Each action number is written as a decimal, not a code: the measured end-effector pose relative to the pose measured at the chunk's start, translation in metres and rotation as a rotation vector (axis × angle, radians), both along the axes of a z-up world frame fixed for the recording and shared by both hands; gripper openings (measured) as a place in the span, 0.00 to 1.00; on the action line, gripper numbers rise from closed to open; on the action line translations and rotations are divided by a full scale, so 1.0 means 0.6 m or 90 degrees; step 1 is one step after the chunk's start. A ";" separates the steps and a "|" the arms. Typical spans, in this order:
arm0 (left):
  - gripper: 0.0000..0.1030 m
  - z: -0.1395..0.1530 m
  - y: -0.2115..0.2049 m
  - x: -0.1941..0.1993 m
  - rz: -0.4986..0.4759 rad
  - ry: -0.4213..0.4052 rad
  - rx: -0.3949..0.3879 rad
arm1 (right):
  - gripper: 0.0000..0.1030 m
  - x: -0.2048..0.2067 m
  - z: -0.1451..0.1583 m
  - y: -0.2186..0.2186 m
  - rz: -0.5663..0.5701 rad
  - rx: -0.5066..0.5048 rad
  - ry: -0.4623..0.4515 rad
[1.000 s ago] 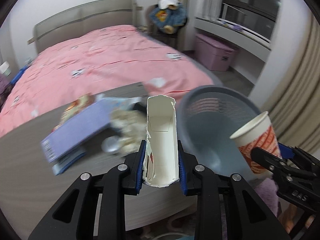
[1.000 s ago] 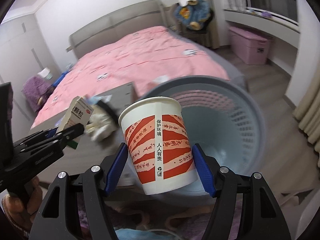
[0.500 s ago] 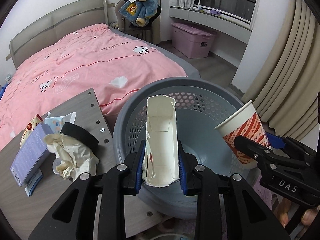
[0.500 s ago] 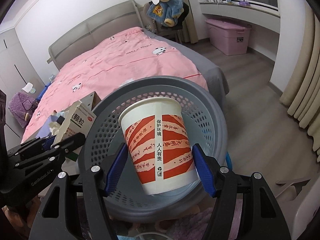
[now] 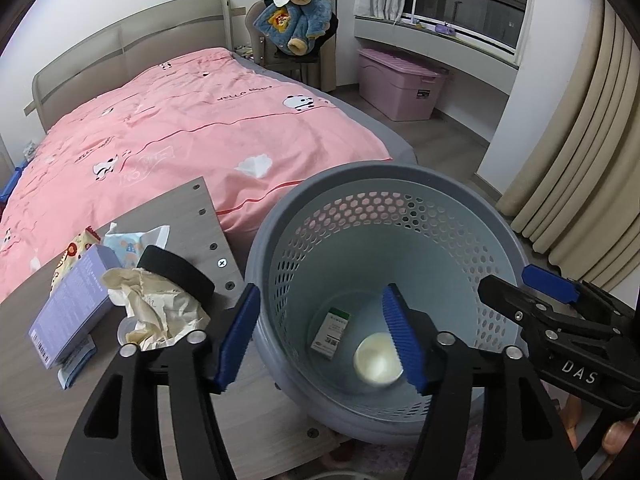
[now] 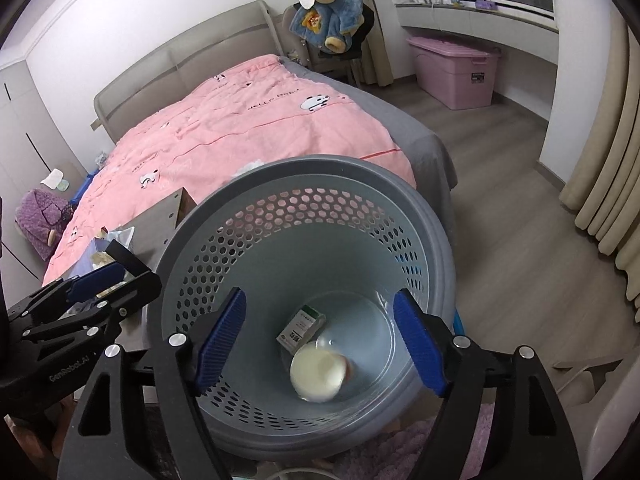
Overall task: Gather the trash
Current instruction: 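Carry both items over the grey basket and open both tools to drop them, then move the right tool back to the crumpled paper and grasp it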
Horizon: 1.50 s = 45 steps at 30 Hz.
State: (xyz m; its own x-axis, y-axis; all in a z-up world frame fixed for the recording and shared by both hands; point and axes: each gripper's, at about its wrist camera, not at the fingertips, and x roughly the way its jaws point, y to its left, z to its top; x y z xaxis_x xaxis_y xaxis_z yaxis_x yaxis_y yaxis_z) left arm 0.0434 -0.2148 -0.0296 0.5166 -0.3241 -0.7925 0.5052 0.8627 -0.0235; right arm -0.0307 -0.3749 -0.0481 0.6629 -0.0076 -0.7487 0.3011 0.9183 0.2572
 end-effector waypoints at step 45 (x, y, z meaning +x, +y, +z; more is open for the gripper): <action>0.71 -0.012 0.316 0.027 0.233 -0.007 -0.015 | 0.86 0.109 0.009 0.247 0.191 -0.019 0.000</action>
